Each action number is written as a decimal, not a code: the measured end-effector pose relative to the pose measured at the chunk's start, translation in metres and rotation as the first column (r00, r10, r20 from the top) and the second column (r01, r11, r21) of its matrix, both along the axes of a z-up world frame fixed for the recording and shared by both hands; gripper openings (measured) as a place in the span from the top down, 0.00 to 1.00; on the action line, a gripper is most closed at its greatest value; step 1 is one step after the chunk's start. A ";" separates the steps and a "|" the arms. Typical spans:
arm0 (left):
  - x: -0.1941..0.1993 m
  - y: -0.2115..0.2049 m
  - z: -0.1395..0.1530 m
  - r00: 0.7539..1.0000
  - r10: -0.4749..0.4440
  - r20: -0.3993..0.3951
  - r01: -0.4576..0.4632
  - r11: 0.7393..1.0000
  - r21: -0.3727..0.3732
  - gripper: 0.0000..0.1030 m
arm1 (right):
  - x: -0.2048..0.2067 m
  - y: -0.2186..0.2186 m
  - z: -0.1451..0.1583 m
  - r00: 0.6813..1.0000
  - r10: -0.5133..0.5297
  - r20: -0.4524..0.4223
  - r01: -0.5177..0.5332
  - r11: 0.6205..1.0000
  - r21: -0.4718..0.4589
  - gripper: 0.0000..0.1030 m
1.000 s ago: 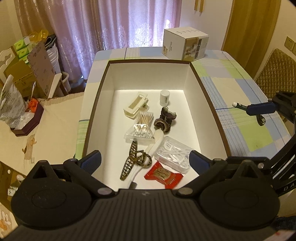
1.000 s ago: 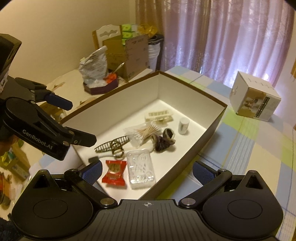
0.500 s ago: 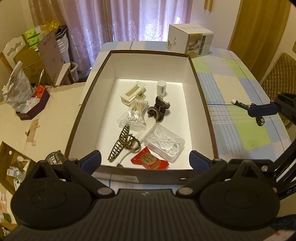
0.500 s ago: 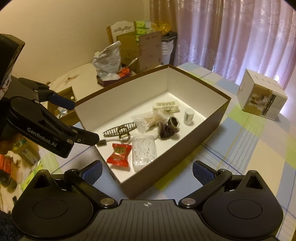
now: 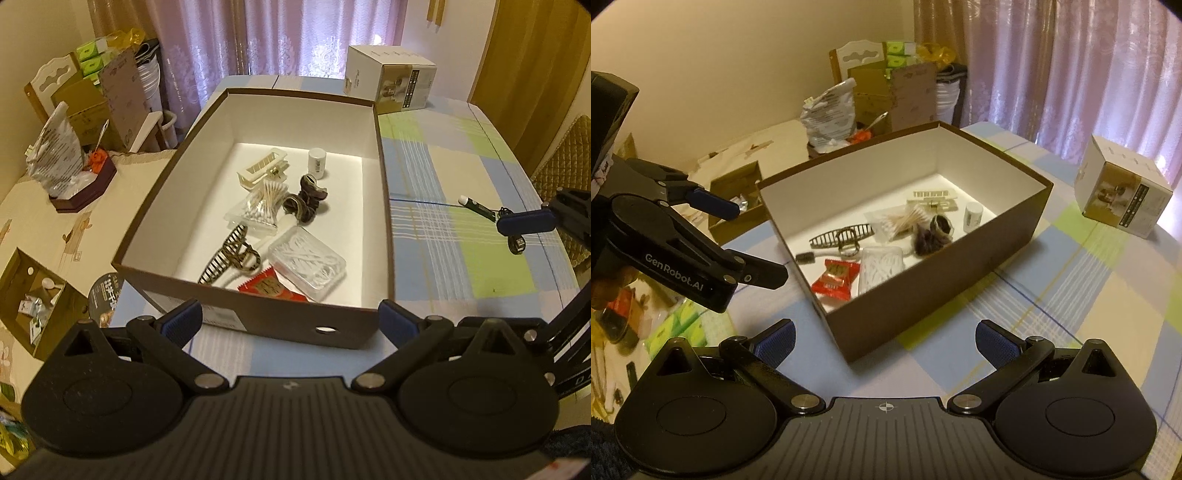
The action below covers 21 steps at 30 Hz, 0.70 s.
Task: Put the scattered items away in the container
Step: 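Withdraw both tools from the box toward the green tube and black cable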
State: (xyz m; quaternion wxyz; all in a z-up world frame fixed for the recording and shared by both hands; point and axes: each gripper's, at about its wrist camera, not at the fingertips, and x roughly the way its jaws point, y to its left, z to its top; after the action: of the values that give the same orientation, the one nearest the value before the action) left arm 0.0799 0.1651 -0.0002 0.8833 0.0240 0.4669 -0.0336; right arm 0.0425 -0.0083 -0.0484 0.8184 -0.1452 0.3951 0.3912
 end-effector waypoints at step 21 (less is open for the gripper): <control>-0.016 -0.090 -0.013 0.999 -0.047 -0.022 0.046 0.998 -0.035 0.03 | -0.009 -0.091 -0.012 0.997 -0.070 -0.030 0.069 0.998 -0.015 0.02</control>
State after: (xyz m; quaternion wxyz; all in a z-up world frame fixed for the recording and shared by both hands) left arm 0.0644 0.0750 -0.0131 0.8772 0.0194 0.4757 -0.0624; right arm 0.0339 -0.0997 -0.0604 0.8243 -0.1310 0.4151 0.3620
